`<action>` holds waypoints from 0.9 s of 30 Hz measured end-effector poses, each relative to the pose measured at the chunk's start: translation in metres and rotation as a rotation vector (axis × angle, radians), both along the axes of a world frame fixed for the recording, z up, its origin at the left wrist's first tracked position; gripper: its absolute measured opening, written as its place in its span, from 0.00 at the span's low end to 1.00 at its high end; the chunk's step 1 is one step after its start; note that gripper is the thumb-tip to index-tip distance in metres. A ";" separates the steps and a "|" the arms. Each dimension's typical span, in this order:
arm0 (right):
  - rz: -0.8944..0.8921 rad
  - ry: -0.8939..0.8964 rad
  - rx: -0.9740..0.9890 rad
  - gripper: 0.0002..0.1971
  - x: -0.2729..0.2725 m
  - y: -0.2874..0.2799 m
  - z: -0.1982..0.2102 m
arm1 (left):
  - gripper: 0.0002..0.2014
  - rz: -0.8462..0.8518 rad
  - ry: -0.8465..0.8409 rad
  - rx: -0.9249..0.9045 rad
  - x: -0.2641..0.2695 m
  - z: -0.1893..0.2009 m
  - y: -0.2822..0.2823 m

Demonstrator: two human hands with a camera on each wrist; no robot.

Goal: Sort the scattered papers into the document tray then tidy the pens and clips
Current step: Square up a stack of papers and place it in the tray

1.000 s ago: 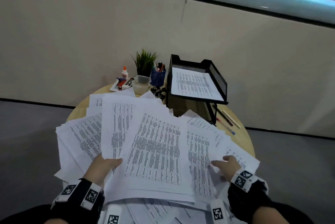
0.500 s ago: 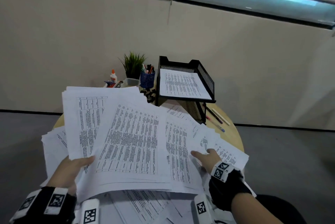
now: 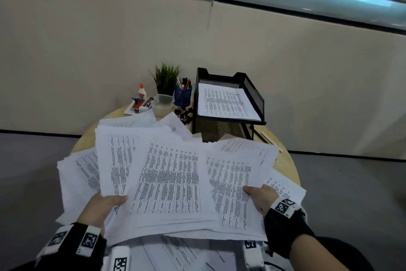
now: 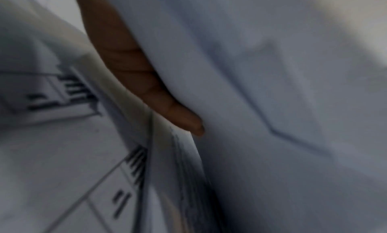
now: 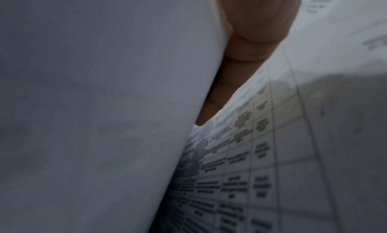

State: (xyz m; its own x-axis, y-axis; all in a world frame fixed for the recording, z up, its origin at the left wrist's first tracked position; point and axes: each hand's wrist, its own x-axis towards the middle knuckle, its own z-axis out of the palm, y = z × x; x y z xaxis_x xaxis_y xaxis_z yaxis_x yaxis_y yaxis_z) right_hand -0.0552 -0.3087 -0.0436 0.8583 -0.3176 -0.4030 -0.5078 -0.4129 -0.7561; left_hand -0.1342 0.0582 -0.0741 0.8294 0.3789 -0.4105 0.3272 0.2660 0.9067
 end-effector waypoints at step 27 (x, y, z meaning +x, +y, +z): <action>0.069 -0.701 -0.026 0.07 -0.009 -0.020 0.162 | 0.17 -0.090 0.037 0.093 -0.006 0.003 -0.037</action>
State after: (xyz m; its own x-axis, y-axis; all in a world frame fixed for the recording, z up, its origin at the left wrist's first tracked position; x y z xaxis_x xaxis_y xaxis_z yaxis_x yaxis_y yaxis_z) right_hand -0.0639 -0.3291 0.1186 0.9313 -0.2551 0.2600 0.1239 -0.4493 -0.8848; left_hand -0.1400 0.0217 -0.0707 0.8468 0.3417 -0.4077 0.3793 0.1496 0.9131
